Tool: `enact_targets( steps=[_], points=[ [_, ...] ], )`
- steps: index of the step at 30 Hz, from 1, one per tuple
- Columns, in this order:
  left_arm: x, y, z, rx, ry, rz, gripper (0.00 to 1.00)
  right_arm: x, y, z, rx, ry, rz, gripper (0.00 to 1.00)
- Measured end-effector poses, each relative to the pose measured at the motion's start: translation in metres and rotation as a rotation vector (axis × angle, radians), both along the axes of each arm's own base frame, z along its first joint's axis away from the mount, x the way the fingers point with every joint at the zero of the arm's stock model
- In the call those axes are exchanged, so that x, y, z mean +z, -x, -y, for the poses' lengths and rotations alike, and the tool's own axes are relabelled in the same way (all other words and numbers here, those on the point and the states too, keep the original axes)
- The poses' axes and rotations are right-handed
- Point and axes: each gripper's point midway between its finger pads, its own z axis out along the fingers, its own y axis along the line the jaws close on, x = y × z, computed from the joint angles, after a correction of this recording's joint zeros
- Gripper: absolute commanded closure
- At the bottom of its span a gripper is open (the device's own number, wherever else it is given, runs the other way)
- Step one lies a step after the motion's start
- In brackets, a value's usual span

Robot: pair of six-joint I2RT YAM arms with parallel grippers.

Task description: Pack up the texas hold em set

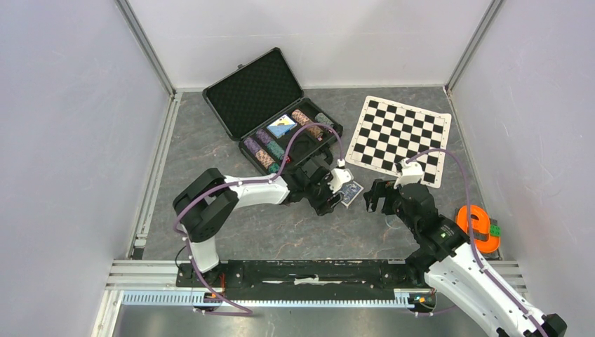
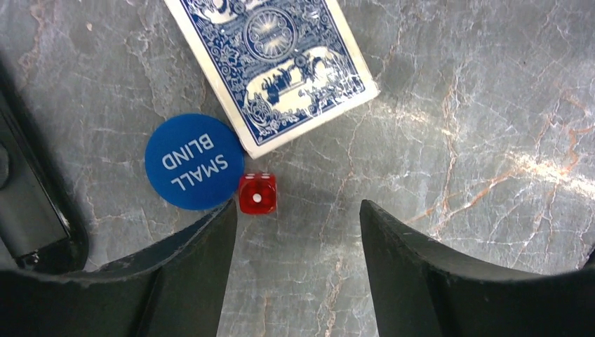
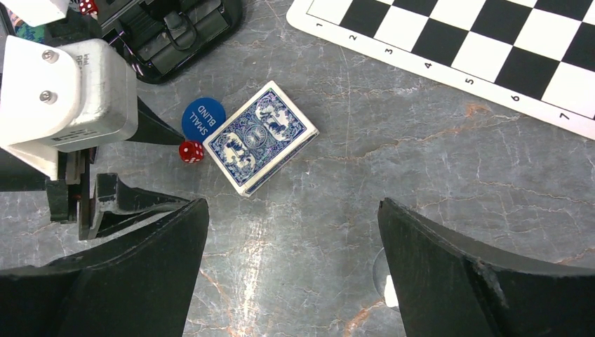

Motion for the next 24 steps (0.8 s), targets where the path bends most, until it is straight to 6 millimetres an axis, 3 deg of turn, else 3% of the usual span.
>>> enact_targets(
  steps=[8, 14, 22, 24],
  points=[
    [0.005, -0.008, 0.008, -0.002, 0.006, 0.023, 0.59, 0.0, 0.0, 0.0, -0.002, 0.001, 0.001, 0.04],
    [0.003, -0.015, 0.003, 0.021, -0.028, 0.05, 0.58, 0.0, 0.0, 0.0, -0.002, 0.001, 0.0, 0.04],
    [-0.004, -0.016, -0.003, 0.034, -0.061, 0.048, 0.66, -0.001, 0.0, 0.001, -0.003, 0.001, 0.0, 0.04],
    [-0.004, -0.017, -0.003, 0.037, -0.062, 0.051, 0.61, -0.001, 0.001, 0.001, -0.003, 0.001, 0.001, 0.04]
  ],
)
